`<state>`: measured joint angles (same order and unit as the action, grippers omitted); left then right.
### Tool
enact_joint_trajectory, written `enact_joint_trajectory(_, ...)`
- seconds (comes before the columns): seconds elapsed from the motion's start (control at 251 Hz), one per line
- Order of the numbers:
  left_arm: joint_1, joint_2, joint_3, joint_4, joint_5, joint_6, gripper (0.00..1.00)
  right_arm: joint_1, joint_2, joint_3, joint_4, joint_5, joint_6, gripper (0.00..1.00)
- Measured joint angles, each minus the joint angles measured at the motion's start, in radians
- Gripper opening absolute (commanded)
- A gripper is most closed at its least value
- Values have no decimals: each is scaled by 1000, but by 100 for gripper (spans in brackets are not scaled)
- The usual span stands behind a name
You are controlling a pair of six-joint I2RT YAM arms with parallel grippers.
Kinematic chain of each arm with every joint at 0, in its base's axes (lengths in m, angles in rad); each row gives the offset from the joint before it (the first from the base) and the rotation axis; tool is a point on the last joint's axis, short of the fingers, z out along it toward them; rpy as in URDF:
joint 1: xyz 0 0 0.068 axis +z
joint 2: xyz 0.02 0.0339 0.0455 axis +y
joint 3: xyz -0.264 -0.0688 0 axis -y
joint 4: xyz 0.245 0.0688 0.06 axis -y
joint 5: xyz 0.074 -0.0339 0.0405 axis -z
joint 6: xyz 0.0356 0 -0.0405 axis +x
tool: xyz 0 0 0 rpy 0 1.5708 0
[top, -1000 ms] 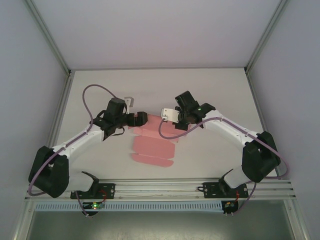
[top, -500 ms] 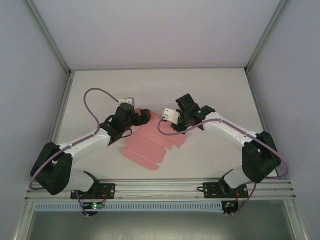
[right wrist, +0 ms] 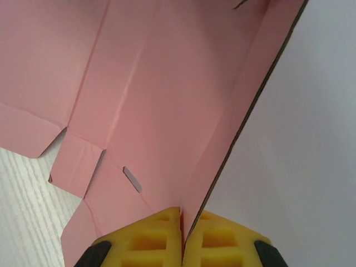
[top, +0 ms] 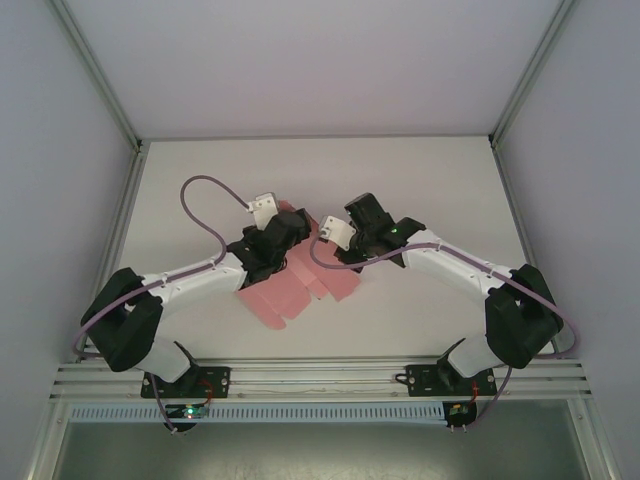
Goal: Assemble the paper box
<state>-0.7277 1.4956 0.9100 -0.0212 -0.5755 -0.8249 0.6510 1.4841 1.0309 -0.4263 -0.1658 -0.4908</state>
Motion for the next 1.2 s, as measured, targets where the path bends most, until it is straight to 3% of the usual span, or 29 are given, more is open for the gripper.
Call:
enact_joint_trajectory(0.156,1,-23,18,-68,-7,16,100,1,-13,-2,13,27,3,0)
enact_joint_trajectory(0.255,18,-70,16,-119,55,83,100,-10,-31,-7,13,29,-2,0)
enact_joint_trajectory(0.359,74,-148,-23,-134,208,177,100,-49,-49,-8,16,16,-13,0)
enact_joint_trajectory(0.547,253,-327,-182,-127,529,316,100,-126,-68,-8,5,-61,-60,0)
enact_joint_trajectory(0.79,422,-413,-346,-15,823,365,100,-171,-74,-8,-32,-204,-106,0)
enact_joint_trajectory(1.022,496,-362,-370,150,1039,345,69,-209,-86,-9,-53,-334,-122,0)
enact_joint_trajectory(1.129,508,-348,-378,217,1080,335,59,-217,-86,-9,-68,-369,-127,0)
enact_joint_trajectory(1.201,514,-344,-386,248,1097,331,58,-225,-86,-9,-72,-386,-127,0)
